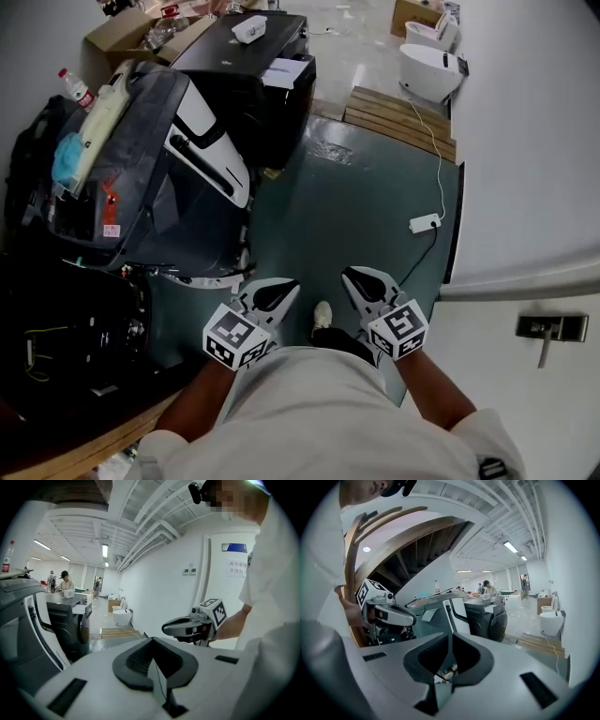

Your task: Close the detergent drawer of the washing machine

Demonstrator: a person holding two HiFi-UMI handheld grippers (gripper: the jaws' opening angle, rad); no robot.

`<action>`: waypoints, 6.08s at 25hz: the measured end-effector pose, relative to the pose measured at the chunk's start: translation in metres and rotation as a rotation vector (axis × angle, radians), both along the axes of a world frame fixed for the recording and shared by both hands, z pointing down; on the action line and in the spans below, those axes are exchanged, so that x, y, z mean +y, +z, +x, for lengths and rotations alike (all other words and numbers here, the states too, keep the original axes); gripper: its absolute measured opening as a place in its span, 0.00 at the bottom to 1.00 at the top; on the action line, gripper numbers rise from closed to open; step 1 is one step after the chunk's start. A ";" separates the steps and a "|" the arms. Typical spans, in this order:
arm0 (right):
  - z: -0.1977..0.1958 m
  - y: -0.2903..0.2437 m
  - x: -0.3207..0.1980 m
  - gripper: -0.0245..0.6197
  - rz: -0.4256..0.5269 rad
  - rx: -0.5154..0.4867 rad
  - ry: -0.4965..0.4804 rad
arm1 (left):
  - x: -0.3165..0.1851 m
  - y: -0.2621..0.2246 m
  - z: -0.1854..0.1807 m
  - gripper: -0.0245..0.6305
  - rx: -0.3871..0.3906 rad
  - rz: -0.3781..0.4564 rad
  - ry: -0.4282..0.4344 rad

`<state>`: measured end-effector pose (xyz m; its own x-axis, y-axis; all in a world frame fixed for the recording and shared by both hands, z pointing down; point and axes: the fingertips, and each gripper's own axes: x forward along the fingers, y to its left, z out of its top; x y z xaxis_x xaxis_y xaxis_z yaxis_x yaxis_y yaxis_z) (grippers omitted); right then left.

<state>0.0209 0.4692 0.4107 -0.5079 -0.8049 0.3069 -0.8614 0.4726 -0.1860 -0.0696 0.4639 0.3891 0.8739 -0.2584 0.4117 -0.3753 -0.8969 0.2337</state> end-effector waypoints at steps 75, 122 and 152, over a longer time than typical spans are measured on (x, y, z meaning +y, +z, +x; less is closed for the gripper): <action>0.132 0.096 -0.676 0.11 -0.092 0.161 -0.177 | -0.600 0.009 0.073 0.03 0.059 -0.043 -0.260; 0.156 0.194 -0.786 0.16 -0.142 0.260 -0.458 | -0.675 0.032 0.114 0.03 -0.015 -0.083 -0.542; 0.114 0.191 -0.818 0.16 -0.120 0.272 -0.533 | -0.689 0.036 0.097 0.03 0.001 -0.091 -0.606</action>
